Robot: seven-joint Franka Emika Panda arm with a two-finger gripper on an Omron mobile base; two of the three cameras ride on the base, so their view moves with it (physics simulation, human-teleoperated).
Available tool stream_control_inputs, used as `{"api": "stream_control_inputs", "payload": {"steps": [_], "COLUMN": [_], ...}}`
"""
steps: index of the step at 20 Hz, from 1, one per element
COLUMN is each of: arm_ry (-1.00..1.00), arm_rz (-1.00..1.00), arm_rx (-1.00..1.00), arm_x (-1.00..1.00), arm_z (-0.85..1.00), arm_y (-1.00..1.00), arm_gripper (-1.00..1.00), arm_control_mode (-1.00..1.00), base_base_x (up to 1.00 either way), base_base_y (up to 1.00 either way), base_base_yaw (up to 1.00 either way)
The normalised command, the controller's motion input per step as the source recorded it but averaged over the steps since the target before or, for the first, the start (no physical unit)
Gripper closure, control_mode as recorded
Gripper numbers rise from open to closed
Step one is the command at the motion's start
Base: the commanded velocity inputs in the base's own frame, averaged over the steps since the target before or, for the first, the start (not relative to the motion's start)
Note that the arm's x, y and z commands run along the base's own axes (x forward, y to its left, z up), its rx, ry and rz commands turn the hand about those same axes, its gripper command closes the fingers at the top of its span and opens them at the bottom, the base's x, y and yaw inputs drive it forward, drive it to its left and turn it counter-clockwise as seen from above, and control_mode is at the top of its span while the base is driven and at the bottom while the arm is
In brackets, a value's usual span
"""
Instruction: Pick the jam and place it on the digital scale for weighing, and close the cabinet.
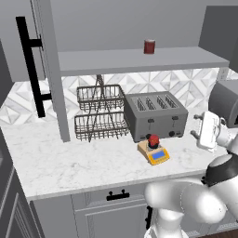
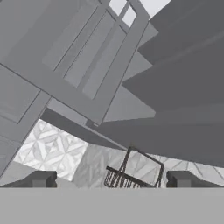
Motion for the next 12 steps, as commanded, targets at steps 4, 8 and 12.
{"api": "stream_control_inputs", "payload": {"steps": [4,8,12], "arm_ry": [-0.13,-0.06,0.00], "arm_rz": [-0.11,-0.05,-0.03], "arm_rx": [0.13,0.09,0.00], "arm_x": [0.00,-0.08,0.00], "arm_z": [0.56,0.14,0.00], "arm_y": [-0.48,-0.44,-0.11], "arm_gripper": [-1.00,-1.00,-1.00], "arm_control_mode": [-1.00,-1.00,-1.00], "base_base_x": [0.00,0.00,0.00], "base_base_y": [0.00,0.00,0.00], "base_base_yaw": [0.00,0.00,0.00]}}
